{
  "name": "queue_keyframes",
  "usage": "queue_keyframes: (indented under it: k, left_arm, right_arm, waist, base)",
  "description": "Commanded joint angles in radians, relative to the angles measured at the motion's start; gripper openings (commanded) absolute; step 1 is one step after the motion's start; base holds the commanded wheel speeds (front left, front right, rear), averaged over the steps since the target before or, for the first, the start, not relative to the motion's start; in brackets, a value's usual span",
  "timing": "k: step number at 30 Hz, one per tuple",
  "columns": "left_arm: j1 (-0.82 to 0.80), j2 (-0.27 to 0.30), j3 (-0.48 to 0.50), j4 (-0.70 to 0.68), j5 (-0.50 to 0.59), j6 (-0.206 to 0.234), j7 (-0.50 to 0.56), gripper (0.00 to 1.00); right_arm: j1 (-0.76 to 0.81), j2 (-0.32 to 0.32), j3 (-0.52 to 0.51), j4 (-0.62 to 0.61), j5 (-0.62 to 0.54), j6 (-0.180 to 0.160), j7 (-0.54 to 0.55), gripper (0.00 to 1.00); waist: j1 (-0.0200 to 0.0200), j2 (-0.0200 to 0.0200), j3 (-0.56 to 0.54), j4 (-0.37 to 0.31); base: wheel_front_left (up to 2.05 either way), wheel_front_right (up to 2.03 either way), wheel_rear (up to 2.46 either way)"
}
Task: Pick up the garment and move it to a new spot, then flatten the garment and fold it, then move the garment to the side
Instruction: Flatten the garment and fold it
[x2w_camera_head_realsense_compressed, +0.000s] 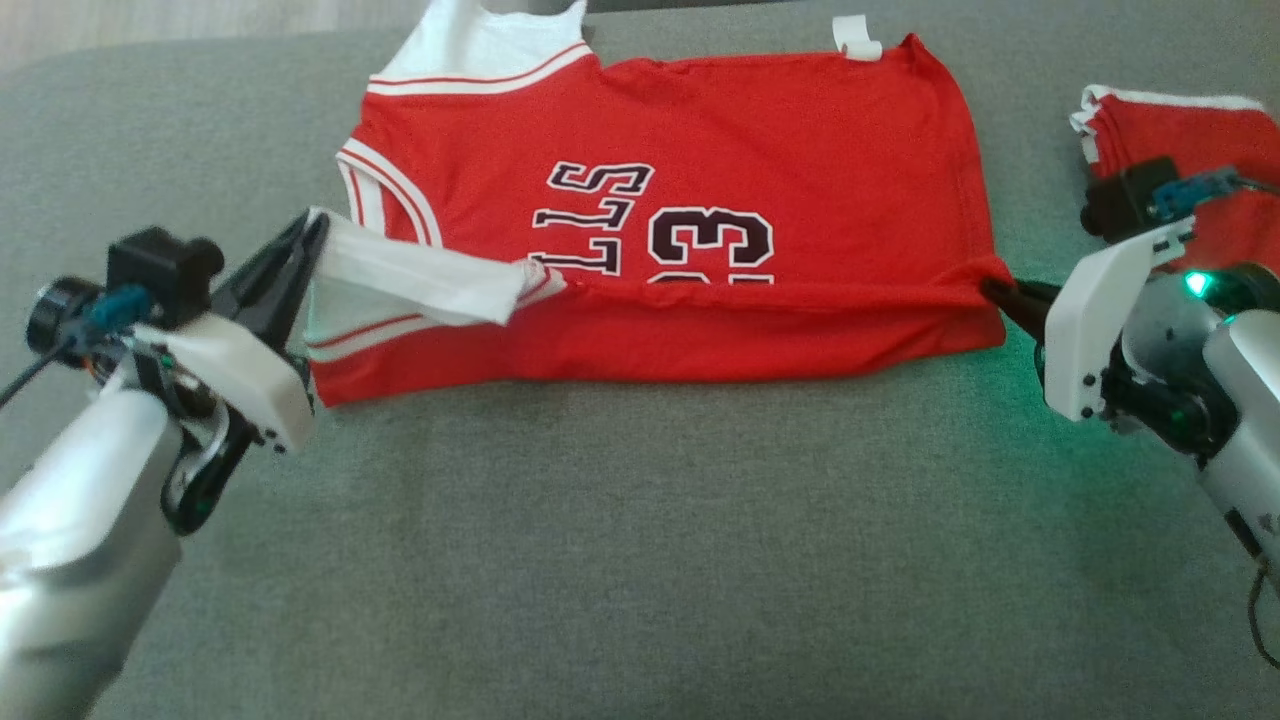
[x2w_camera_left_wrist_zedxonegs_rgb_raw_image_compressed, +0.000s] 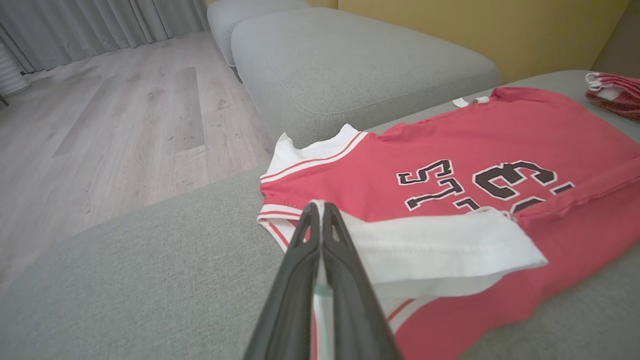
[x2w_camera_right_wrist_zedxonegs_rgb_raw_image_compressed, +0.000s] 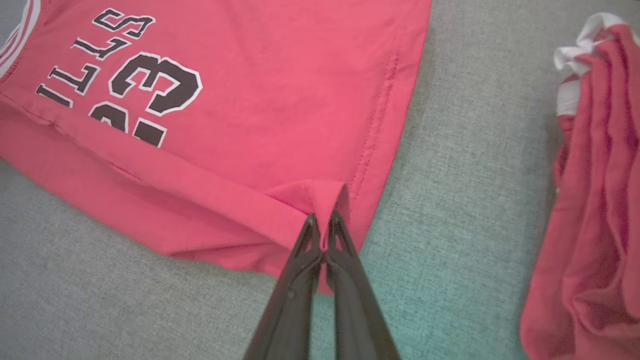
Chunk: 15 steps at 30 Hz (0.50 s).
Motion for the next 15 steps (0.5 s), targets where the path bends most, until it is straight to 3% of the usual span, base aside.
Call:
queue_keyframes:
  k: [1,6,7,8,9,10,15]
  left_arm:
    - [-0.067,0.036,0.033,-0.005,0.006,-0.005,0.002,0.0]
    - [-0.127,0.022,-0.024,0.054,-0.011,-0.005,0.01,0.0]
    - [-0.135,0.02,-0.033,0.07,-0.019,-0.005,0.019,0.0]
    - [-0.145,0.018,-0.038,0.09,-0.023,-0.005,0.024,0.0]
    - [-0.158,0.016,-0.039,0.107,-0.017,-0.005,0.013,0.56]
    - [-0.17,0.011,-0.034,0.124,-0.012,-0.001,-0.007,1.0]
    - [-0.213,-0.038,0.027,0.206,-0.017,0.06,-0.16,1.0]
  right_arm:
    - [-0.027,-0.008,-0.002,-0.015,-0.009,-0.001,-0.007,0.0]
    - [-0.063,0.015,0.018,0.009,-0.018,-0.001,-0.012,0.0]
    - [-0.073,0.017,0.024,0.012,-0.029,-0.001,-0.022,0.39]
    - [-0.084,0.02,0.024,0.019,-0.04,-0.001,-0.038,1.0]
    - [-0.096,0.025,0.02,0.029,-0.05,-0.001,-0.057,1.0]
    - [-0.11,0.03,0.011,0.044,-0.066,-0.001,-0.082,1.0]
    - [-0.157,0.098,-0.062,0.136,-0.148,-0.001,-0.258,1.0]
  waist:
    - [-0.0002,0.0,0.011,-0.009]
    - [-0.0002,0.0,0.036,-0.023]
    - [-0.0002,0.0,0.04,-0.025]
    - [-0.0002,0.0,0.044,-0.026]
    - [-0.0002,0.0,0.047,-0.028]
    - [-0.0002,0.0,0.049,-0.03]
    - [-0.0002,0.0,0.045,-0.036]
  base:
    - [0.0,0.0,0.0]
    - [0.0,0.0,0.0]
    - [0.0,0.0,0.0]
    - [0.0,0.0,0.0]
    - [0.0,0.0,0.0]
    - [0.0,0.0,0.0]
    - [0.0,0.0,0.0]
